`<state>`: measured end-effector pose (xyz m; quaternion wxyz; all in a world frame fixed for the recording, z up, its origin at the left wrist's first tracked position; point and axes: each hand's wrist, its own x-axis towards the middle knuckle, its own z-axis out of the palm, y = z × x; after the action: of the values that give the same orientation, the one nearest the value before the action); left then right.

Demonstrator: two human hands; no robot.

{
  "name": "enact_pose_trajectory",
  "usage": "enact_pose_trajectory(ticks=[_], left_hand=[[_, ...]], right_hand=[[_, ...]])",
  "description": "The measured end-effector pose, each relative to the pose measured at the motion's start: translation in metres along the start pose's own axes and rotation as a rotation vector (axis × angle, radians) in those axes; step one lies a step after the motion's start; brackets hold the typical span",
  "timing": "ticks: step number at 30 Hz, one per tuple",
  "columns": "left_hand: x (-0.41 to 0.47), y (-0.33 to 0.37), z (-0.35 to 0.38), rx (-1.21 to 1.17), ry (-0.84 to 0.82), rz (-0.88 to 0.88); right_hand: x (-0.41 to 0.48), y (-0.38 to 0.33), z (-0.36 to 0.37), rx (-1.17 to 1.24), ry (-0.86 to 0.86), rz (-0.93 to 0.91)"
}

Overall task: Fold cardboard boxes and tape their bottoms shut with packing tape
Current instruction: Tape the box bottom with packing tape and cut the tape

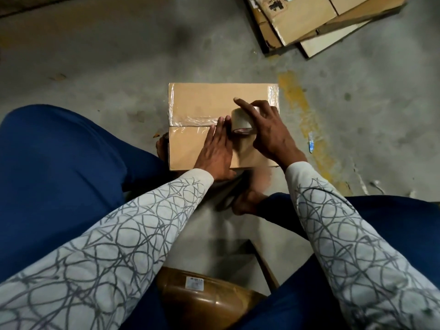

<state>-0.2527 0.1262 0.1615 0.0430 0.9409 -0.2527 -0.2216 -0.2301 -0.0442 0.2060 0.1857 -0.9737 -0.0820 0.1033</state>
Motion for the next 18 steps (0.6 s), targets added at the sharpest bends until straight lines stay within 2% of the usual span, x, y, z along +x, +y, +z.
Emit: enact_pose_trajectory(ticks=[7,10,14,18], left_hand=[[0.01,0.006,-0.009,0.154,-0.093,-0.04],[0.012,0.006,-0.01,0.183,-0.07,-0.053],[0.009,0.005,-0.009,0.163,-0.073,-0.037],[0.007,0.013,-0.008,0.097,-0.039,-0.044]], right_hand=[[0.003,-0.01,-0.001,-0.234,-0.004,0.008],[0.001,0.0,-0.008,-0.321,0.035,-0.002],[-0.016,0.041,-0.022,-0.151,0.175,0.255],[-0.026,0.047,-0.021,0.169,0.126,0.293]])
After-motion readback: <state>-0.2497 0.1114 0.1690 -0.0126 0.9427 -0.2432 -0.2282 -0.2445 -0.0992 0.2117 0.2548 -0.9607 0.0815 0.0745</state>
